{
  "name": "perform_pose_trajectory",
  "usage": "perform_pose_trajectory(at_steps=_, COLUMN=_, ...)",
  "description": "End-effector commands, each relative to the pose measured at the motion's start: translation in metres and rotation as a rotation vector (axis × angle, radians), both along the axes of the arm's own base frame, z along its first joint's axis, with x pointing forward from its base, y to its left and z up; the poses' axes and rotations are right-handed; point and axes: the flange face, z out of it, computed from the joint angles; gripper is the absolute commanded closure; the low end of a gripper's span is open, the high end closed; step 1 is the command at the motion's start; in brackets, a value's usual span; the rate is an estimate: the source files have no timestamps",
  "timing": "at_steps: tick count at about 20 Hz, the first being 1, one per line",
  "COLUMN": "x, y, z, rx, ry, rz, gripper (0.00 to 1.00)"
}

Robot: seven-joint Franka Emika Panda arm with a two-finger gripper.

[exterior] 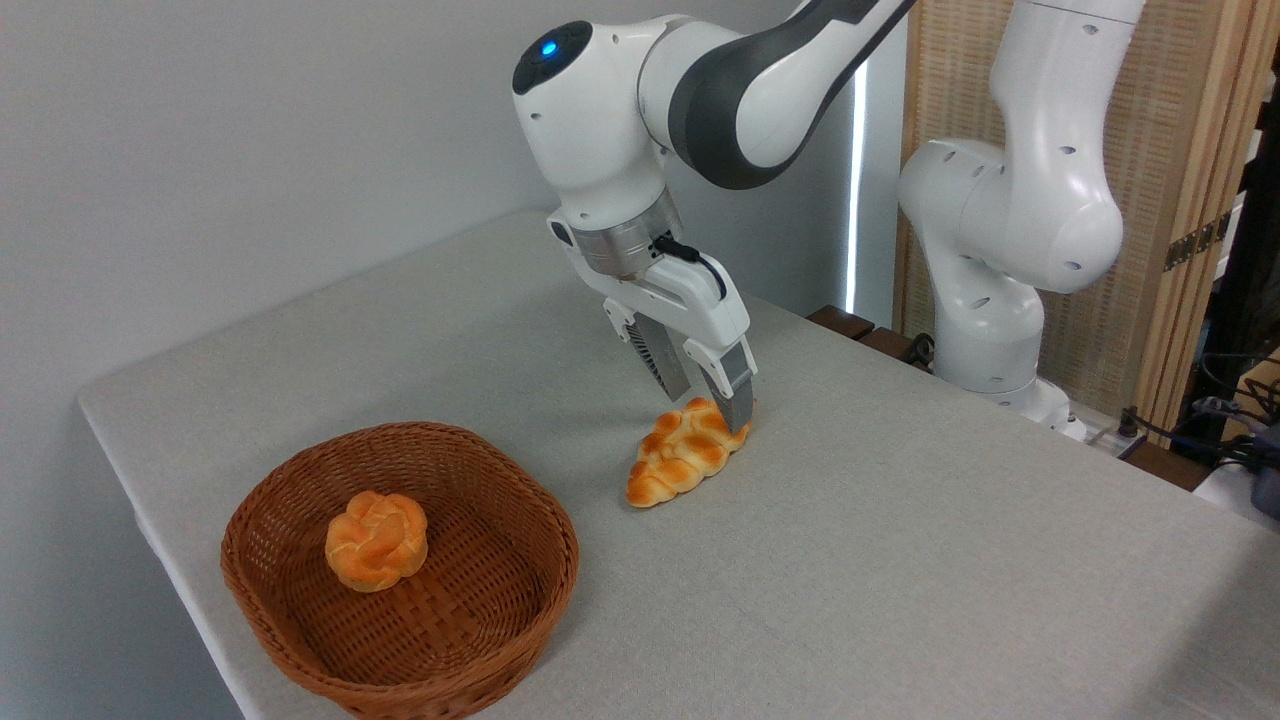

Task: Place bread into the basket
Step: 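Close the gripper fingers around the middle of the braided roll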

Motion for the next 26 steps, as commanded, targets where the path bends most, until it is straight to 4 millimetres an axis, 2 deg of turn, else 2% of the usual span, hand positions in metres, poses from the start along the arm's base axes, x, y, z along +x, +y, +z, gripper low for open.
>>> perform_pose_trajectory(at_steps=1, x=0.003, y=-0.003, z=-0.001, rx=-0.003, ry=-0.039, rz=-0.026, gripper=0.0)
perform_pose_trajectory(at_steps=7, x=0.001, y=-0.005, z=-0.014, rx=-0.007, ry=-0.062, rz=-0.034, gripper=0.0)
perform_pose_trajectory(at_steps=17, x=0.006, y=-0.001, z=-0.012, rx=0.013, ry=-0.102, rz=-0.149, gripper=0.0)
perform_pose_trajectory(at_steps=26, x=0.007, y=-0.001, z=-0.011, rx=0.02, ry=-0.109, rz=-0.177, gripper=0.0)
